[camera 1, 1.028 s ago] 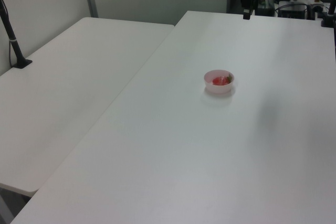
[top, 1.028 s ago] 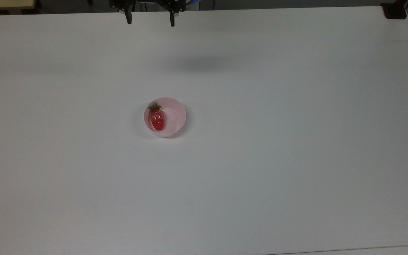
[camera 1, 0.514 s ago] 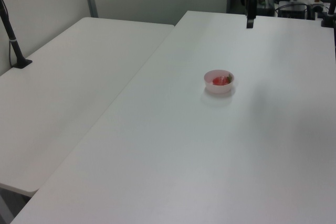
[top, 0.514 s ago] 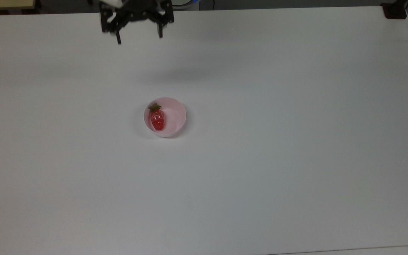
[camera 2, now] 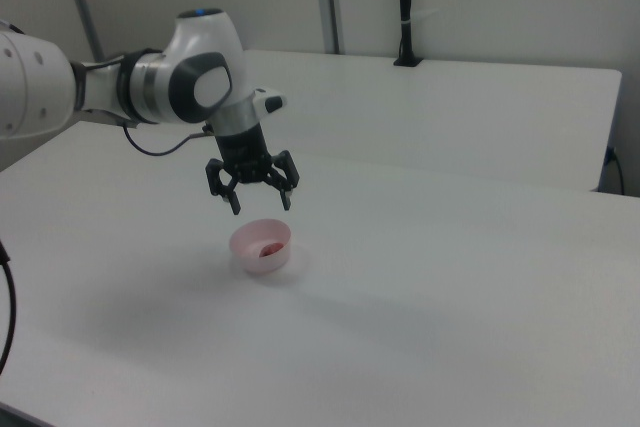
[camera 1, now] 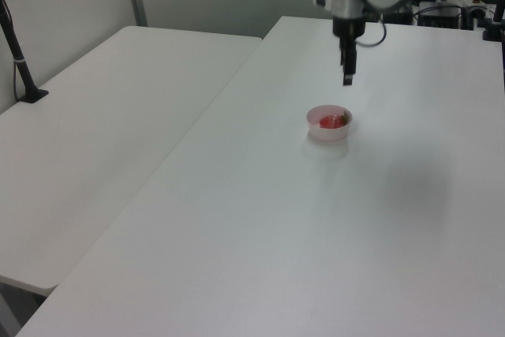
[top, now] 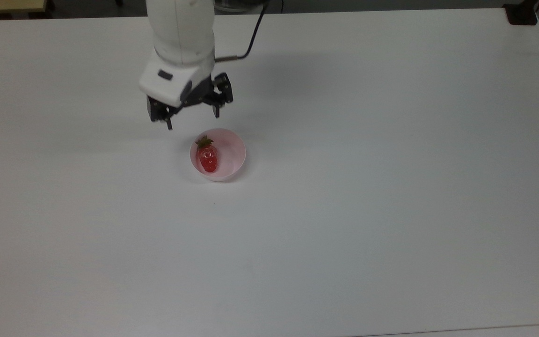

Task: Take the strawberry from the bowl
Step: 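Lower the open gripper into the pink bowl over the strawberry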

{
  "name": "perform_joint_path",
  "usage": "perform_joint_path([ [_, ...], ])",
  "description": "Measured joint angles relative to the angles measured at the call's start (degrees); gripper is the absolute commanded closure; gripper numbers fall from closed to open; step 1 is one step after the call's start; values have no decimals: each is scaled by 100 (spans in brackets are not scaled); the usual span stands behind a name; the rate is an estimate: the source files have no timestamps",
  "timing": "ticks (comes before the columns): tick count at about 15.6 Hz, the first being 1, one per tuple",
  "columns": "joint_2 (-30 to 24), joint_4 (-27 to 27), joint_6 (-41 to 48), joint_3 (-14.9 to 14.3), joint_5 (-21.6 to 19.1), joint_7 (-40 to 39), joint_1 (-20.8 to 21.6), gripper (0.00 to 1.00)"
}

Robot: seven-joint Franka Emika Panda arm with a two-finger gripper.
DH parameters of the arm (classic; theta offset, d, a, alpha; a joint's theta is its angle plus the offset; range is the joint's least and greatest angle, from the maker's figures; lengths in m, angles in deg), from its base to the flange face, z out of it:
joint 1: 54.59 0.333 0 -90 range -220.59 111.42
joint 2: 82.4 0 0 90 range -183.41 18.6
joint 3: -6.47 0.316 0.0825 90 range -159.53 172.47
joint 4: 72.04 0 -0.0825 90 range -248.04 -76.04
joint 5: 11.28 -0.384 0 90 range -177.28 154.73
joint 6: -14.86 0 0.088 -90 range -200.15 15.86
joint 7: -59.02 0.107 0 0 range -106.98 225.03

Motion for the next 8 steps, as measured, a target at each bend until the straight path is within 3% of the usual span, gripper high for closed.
perform_joint_path([
  [8,838,-4,-722,34,12,-44,263,4],
])
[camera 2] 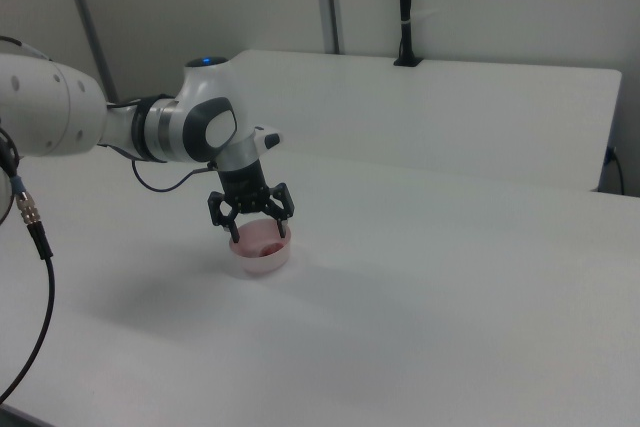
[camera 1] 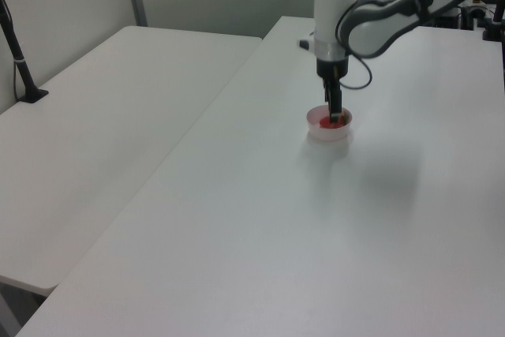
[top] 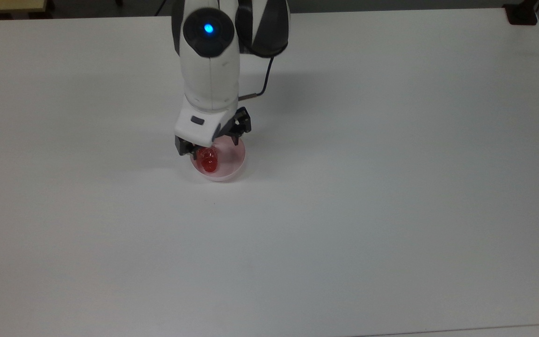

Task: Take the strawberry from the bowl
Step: 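Close the gripper around the red strawberry inside the bowl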

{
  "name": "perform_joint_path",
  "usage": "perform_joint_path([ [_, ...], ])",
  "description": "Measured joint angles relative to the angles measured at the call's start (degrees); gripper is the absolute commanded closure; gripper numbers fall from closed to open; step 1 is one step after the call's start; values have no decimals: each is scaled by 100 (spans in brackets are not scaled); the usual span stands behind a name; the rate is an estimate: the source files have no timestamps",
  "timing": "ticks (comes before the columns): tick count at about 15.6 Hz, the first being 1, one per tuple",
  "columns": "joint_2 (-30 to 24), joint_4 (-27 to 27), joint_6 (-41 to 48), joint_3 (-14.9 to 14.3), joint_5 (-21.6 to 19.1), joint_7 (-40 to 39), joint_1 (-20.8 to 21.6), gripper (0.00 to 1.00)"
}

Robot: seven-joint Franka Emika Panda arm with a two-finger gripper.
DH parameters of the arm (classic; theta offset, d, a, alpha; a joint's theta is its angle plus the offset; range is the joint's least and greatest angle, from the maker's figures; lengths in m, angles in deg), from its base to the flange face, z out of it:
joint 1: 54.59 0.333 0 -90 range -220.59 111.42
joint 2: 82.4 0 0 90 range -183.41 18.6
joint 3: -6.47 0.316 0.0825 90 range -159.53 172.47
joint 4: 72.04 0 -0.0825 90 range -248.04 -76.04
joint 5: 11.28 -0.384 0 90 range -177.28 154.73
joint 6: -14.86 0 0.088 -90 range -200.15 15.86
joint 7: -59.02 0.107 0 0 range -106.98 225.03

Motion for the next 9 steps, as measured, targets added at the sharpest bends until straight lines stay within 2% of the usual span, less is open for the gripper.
perform_joint_path([
  [2,115,3,-67,10,15,0,42,6],
  [4,173,6,-70,49,23,0,45,17],
  [6,232,4,-70,62,42,0,44,31],
  [9,288,-28,-71,61,43,0,24,59],
])
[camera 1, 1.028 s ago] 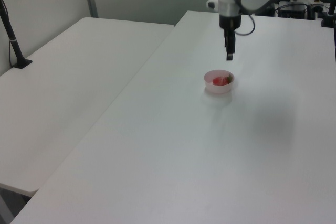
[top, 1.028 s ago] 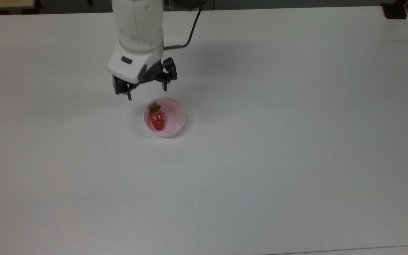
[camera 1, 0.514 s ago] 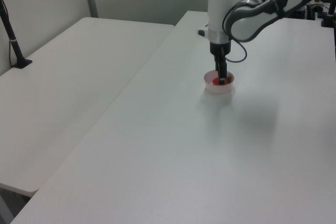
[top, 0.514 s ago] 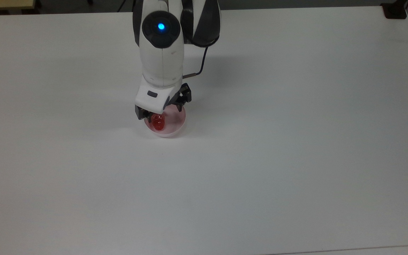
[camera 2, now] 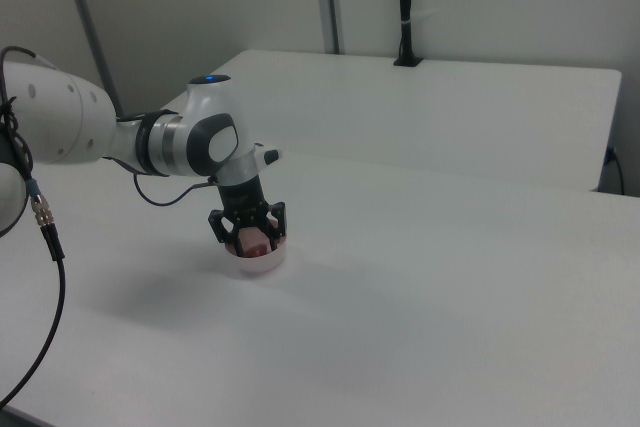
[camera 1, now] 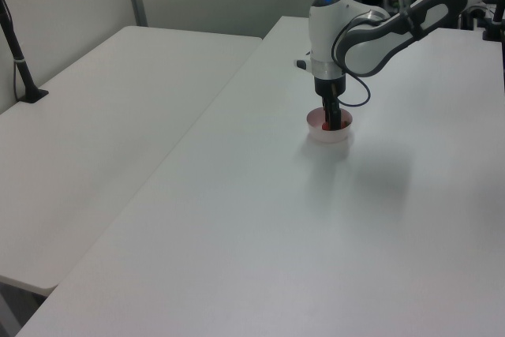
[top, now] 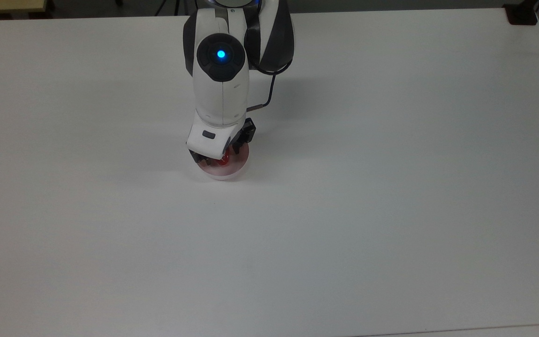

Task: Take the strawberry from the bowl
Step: 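Close the gripper around the red strawberry inside the bowl, then lift the strawberry out of the bowl and move it beside the bowl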

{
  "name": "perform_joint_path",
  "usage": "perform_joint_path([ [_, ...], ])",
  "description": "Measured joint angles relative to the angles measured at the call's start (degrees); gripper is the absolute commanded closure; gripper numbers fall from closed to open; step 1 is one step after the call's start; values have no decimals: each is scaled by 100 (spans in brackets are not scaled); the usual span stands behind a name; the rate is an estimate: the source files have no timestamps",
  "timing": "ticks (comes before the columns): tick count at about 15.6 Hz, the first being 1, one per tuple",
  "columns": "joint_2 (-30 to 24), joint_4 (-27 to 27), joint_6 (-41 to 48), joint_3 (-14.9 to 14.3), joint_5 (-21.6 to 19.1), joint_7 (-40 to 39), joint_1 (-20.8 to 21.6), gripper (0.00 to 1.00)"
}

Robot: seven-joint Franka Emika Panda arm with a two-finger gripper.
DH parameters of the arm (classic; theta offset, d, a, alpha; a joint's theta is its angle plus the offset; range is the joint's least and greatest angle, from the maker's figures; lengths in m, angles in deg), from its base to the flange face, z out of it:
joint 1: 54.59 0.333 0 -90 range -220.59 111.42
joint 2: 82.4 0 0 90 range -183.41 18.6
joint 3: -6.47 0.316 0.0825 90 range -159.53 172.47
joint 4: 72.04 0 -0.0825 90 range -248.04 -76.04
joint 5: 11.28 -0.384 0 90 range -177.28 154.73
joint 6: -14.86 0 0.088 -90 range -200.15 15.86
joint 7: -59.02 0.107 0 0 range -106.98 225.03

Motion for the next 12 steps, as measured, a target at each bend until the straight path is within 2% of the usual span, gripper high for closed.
perform_joint_path([
  [1,15,-10,0,0,0,0,-7,67],
  [4,6,-5,0,0,1,0,-12,78],
  [12,-251,29,144,0,0,0,-121,78],
])
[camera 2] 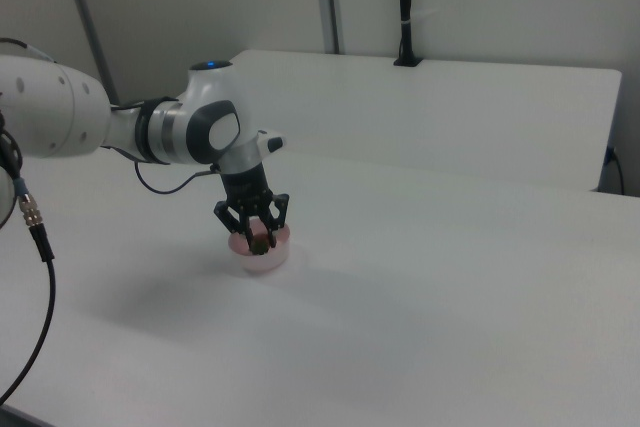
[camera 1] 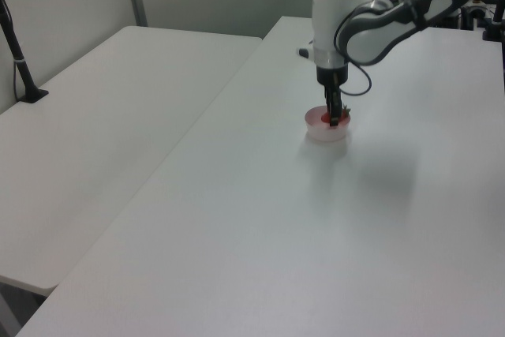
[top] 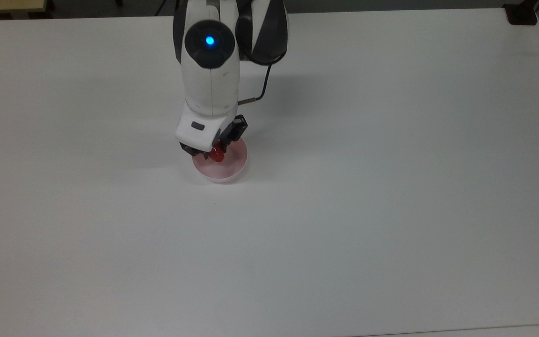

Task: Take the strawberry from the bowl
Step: 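Lift the strawberry out of the bowl and move it beside the bowl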

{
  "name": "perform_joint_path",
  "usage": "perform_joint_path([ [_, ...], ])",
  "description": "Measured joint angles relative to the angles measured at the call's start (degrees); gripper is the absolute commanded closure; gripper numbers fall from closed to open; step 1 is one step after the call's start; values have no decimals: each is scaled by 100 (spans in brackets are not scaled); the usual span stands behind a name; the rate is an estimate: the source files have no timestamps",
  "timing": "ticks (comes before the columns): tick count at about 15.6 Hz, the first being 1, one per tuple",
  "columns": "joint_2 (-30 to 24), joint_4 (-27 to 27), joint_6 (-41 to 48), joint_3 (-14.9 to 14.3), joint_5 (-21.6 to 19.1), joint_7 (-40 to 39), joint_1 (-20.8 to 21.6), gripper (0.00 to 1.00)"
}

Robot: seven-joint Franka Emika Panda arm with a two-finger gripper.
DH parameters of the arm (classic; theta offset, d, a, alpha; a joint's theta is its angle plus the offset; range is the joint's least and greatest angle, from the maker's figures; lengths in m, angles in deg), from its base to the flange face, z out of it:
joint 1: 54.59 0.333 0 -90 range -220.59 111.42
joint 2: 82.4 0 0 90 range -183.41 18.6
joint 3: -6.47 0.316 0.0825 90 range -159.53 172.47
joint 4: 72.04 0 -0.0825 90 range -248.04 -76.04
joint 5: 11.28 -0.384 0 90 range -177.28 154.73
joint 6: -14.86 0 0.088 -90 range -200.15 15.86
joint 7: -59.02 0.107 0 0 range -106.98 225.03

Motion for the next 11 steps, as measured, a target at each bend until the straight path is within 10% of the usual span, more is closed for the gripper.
perform_joint_path([
  [11,-373,353,-262,-117,-1,-437,-755,78],
])
